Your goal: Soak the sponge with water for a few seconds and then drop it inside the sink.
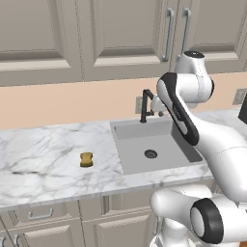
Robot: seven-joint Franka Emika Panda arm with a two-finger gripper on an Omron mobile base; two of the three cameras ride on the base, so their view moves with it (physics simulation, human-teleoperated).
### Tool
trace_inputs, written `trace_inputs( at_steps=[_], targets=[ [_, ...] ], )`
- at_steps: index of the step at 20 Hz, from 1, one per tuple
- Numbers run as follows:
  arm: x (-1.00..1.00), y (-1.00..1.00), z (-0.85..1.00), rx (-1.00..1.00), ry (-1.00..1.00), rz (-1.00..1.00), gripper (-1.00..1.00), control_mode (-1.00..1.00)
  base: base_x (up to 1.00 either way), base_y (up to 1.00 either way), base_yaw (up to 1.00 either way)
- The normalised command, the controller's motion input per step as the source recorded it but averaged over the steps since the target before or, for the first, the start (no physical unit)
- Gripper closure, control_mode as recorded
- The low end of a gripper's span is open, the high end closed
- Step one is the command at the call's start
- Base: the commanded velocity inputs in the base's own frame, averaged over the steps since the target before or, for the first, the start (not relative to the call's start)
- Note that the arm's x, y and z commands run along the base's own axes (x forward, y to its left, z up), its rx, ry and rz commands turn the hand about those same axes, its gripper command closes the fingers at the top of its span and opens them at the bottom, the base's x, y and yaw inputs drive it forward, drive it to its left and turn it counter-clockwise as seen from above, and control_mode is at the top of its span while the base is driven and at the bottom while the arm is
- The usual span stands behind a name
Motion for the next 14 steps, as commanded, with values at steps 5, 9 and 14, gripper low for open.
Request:
trace_inputs(
  at_steps=[5,9,14],
  targets=[
    [-0.2,0.01,0.0,0.0,0.0,0.0,-1.0,-1.0,0.0,0.0,0.0],
    [-0.24,0.0,0.0,0.0,-0.01,0.0,-1.0,-1.0,0.0,0.0,0.0],
    [-0.22,-0.05,0.0,0.0,-0.05,0.0,-1.0,-1.0,0.0,0.0,0.0]
  ],
)
